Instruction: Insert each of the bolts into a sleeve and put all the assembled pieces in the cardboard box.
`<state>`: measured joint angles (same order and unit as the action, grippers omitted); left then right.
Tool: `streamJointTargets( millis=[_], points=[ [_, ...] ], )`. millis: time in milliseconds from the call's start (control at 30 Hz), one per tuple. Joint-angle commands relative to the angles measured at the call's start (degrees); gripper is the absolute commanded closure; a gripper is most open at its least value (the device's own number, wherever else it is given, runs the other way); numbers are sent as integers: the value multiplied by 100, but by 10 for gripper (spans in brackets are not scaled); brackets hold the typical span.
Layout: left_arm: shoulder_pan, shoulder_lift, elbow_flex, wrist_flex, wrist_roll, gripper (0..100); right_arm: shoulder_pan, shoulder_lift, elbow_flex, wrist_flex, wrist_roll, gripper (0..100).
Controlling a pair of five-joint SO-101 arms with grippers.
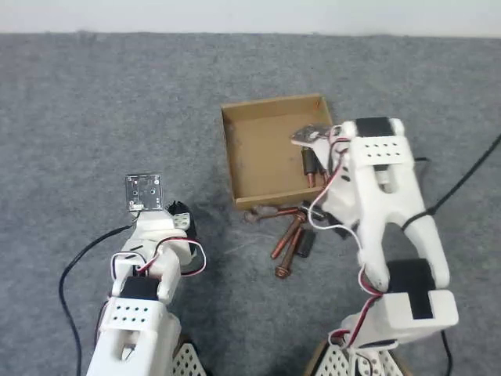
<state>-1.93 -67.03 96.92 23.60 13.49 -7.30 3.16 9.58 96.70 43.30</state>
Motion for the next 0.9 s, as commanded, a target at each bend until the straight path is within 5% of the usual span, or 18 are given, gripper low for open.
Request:
streamJointTargets(
  millis=[0,167,333,867],
  points=[
    [0,-88,-110,-9,-62,989,453,-330,35,-734,1152,987],
    [0,-88,-110,-9,-62,988,690,-338,633,-1745,2268,978],
    [0,-88,-110,-9,-62,988,760,-338,1002,-2308,2330,883],
    [0,-88,-110,-9,-62,988,708,-57,1486,-3960,2884,908]
  ],
)
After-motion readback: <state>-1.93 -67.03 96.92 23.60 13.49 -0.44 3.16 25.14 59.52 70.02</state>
